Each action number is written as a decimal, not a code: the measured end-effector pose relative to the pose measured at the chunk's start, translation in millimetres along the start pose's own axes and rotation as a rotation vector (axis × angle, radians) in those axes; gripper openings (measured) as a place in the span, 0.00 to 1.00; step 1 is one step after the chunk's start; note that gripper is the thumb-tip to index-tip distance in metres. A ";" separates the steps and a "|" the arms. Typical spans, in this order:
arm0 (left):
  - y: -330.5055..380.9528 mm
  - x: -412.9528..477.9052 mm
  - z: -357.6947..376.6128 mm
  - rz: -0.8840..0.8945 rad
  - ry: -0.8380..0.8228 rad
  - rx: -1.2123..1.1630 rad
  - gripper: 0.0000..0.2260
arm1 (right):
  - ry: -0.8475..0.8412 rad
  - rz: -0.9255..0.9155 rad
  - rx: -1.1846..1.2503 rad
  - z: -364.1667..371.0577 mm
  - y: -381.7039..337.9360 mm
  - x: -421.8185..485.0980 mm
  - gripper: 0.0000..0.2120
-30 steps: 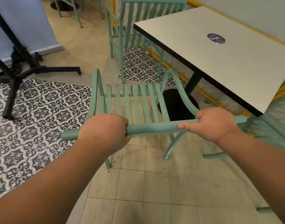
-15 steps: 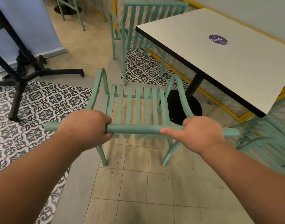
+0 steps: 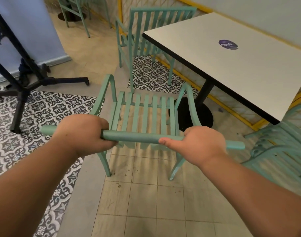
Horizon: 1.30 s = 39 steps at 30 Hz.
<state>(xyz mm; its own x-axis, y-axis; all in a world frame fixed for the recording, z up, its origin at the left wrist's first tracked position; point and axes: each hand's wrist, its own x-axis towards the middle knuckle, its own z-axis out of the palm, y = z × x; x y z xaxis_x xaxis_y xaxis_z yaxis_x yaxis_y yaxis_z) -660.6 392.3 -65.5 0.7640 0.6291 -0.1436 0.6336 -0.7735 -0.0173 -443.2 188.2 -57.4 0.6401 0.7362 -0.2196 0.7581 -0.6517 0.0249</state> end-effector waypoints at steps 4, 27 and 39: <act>42.0 2.3 -10.7 0.015 -0.098 -0.105 0.42 | 0.021 -0.024 0.002 0.9 1.3 0.3 0.49; 126.6 28.3 -2.8 0.106 -0.073 -0.127 0.23 | -0.114 -0.135 0.138 -3.5 102.6 1.9 0.49; 110.3 18.1 -8.3 0.140 -0.100 -0.138 0.24 | -0.123 -0.111 0.196 1.7 88.1 -19.6 0.37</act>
<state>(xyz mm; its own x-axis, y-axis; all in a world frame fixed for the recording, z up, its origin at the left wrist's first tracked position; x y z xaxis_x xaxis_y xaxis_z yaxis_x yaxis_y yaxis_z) -575.8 319.0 -61.8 0.8340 0.5001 -0.2330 0.5383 -0.8302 0.1448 -389.1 116.1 -52.7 0.5251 0.7852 -0.3281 0.7766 -0.5998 -0.1926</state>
